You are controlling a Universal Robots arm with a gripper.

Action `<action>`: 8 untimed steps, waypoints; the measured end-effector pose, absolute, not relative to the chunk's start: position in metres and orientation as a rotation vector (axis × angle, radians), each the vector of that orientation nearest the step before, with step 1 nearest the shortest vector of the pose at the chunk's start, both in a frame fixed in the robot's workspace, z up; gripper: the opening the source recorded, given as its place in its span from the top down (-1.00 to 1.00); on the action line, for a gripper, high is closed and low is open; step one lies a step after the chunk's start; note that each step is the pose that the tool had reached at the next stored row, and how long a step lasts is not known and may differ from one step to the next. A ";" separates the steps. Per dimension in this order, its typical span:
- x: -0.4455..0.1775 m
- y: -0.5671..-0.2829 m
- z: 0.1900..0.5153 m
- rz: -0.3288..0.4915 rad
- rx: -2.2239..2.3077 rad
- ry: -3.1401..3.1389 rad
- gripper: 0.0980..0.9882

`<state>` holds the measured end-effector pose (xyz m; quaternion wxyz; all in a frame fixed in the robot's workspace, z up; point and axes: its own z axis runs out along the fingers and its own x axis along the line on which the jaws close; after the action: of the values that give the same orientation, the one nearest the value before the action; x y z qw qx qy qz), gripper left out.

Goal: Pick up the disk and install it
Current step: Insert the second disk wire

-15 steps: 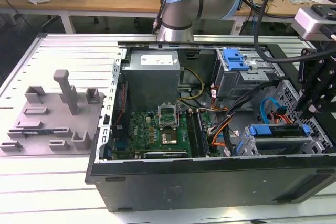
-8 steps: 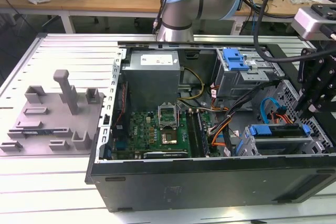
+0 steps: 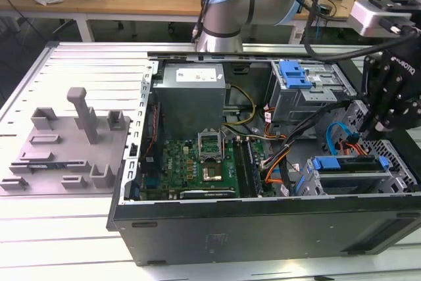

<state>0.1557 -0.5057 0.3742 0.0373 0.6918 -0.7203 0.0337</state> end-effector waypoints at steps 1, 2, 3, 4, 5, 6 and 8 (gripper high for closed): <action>0.154 -0.503 0.374 0.115 2.118 -2.205 0.68; 0.152 -0.501 0.374 0.126 2.113 -2.199 0.68; 0.150 -0.500 0.374 0.134 2.109 -2.196 0.68; 0.149 -0.499 0.374 0.140 2.106 -2.193 0.65; 0.148 -0.498 0.374 0.145 2.104 -2.190 0.65; 0.147 -0.497 0.374 0.149 2.101 -2.188 0.51; 0.145 -0.495 0.374 0.155 2.099 -2.185 0.51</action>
<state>0.1451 -0.4953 0.3741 0.0538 0.6908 -0.7192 0.0509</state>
